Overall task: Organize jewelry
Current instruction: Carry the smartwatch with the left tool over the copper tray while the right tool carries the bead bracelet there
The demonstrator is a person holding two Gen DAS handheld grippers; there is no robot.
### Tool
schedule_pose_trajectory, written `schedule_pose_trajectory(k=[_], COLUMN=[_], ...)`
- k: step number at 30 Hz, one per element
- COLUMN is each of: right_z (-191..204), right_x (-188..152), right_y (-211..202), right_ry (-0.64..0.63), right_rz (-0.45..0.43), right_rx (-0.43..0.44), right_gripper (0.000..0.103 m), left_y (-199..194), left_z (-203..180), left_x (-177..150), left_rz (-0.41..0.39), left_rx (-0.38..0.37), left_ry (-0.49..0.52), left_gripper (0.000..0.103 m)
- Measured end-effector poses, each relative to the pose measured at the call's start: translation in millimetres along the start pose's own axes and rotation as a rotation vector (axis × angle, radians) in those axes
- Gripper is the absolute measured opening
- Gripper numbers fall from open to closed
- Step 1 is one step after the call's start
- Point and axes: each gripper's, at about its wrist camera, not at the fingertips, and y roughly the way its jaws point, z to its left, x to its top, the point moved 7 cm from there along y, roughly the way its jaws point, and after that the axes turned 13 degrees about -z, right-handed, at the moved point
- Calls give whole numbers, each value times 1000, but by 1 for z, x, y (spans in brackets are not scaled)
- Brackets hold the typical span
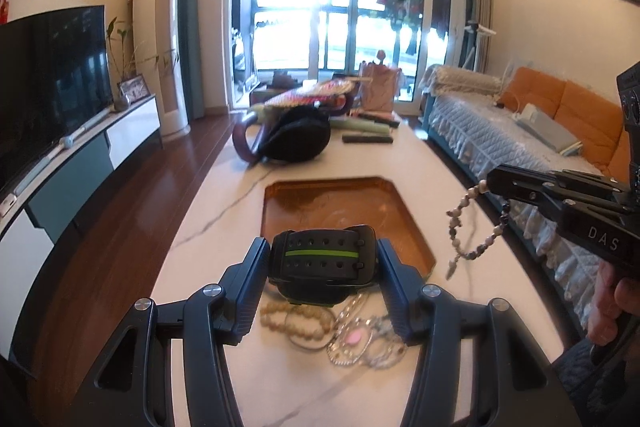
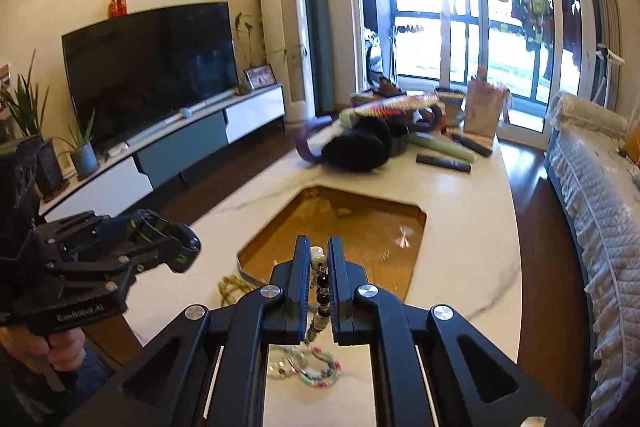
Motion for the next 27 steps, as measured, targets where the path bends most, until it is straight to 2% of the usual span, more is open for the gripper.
schedule_pose_trajectory(k=[10, 13, 20, 27], right_z=[16, 14, 2, -17], right_x=[36, 40, 14, -33], right_y=[19, 35, 85, 131], right_ry=[-6, 13, 21, -11], right_rz=[-44, -42, 28, 125], right_rx=[45, 49, 16, -19], right_gripper=[8, 8, 8, 8], left_y=[22, 38, 97, 163], left_z=[-10, -8, 0, 15], left_x=[42, 44, 16, -41], left_rz=[-47, -41, 64, 219], left_rx=[-36, -29, -16, -17], left_ry=[-14, -38, -96, -149], left_gripper=[54, 54, 54, 54])
